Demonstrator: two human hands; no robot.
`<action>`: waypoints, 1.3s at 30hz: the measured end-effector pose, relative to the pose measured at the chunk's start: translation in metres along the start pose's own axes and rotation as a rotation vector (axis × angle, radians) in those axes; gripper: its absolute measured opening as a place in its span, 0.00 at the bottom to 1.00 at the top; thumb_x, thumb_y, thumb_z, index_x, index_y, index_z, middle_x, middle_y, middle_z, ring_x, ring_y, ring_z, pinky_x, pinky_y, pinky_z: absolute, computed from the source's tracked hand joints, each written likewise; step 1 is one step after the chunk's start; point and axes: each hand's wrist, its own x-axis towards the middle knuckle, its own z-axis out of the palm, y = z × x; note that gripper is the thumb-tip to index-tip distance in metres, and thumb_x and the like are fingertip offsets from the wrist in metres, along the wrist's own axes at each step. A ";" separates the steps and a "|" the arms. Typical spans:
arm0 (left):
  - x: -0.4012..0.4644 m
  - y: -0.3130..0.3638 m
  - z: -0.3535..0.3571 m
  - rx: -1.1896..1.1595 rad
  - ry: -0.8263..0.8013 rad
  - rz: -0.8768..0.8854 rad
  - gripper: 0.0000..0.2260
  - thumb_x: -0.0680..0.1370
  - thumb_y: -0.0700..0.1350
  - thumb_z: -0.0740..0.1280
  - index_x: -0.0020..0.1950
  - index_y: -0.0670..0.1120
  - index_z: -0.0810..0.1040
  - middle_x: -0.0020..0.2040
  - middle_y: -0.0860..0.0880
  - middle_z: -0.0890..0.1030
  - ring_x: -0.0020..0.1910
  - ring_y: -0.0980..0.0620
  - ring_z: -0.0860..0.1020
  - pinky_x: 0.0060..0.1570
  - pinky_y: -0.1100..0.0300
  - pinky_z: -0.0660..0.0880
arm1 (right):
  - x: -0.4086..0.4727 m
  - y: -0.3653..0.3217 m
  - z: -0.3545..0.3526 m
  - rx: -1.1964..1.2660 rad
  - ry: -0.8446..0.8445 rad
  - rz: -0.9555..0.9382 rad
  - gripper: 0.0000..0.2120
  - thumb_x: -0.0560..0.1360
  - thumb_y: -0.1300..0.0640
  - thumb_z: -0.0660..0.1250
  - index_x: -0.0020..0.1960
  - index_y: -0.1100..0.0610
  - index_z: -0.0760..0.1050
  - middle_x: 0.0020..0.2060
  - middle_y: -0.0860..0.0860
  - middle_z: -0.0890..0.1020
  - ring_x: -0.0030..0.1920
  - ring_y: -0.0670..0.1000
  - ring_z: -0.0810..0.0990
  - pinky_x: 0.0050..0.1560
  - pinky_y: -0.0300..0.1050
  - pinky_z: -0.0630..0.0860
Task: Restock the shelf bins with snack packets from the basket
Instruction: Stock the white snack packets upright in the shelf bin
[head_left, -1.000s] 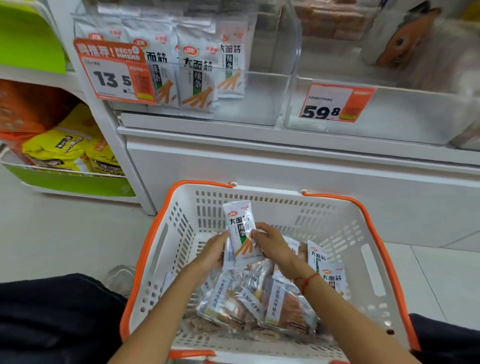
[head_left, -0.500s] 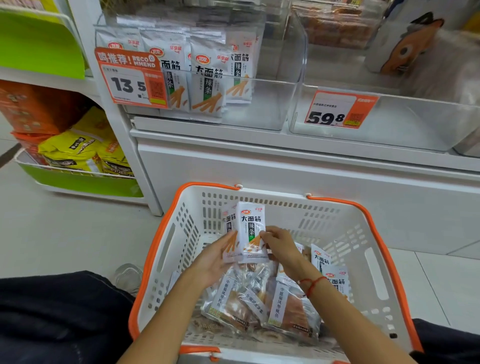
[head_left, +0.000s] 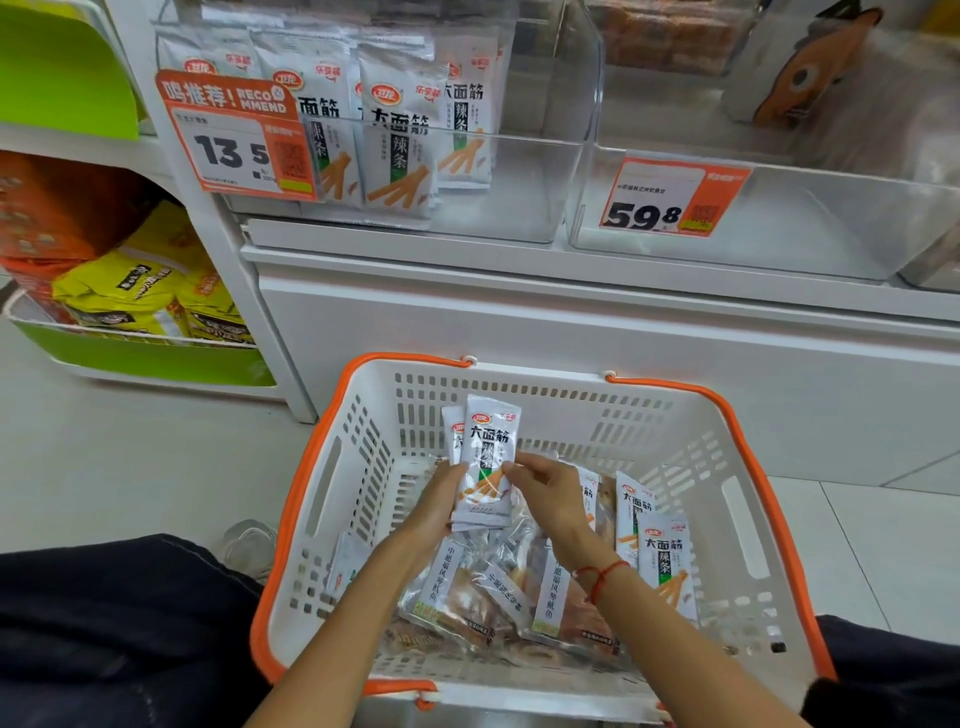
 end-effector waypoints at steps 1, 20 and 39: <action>0.000 0.001 0.001 0.010 0.001 0.014 0.13 0.83 0.51 0.53 0.61 0.47 0.70 0.45 0.47 0.80 0.41 0.49 0.79 0.41 0.57 0.74 | 0.000 0.000 0.000 -0.003 0.009 -0.009 0.08 0.75 0.62 0.69 0.53 0.63 0.81 0.40 0.54 0.83 0.39 0.47 0.79 0.44 0.39 0.75; 0.018 -0.004 -0.020 -0.097 0.152 -0.056 0.11 0.82 0.48 0.56 0.49 0.48 0.77 0.41 0.45 0.80 0.38 0.47 0.77 0.42 0.56 0.71 | 0.044 0.063 -0.081 -0.843 -0.144 0.243 0.07 0.77 0.56 0.62 0.47 0.61 0.73 0.45 0.58 0.79 0.46 0.56 0.76 0.45 0.45 0.74; 0.008 0.002 -0.019 0.082 0.096 -0.021 0.18 0.81 0.47 0.58 0.71 0.45 0.67 0.67 0.43 0.73 0.63 0.42 0.73 0.64 0.46 0.70 | 0.029 -0.019 -0.052 0.070 -0.507 0.158 0.10 0.78 0.58 0.63 0.56 0.60 0.79 0.46 0.51 0.84 0.45 0.47 0.83 0.47 0.37 0.76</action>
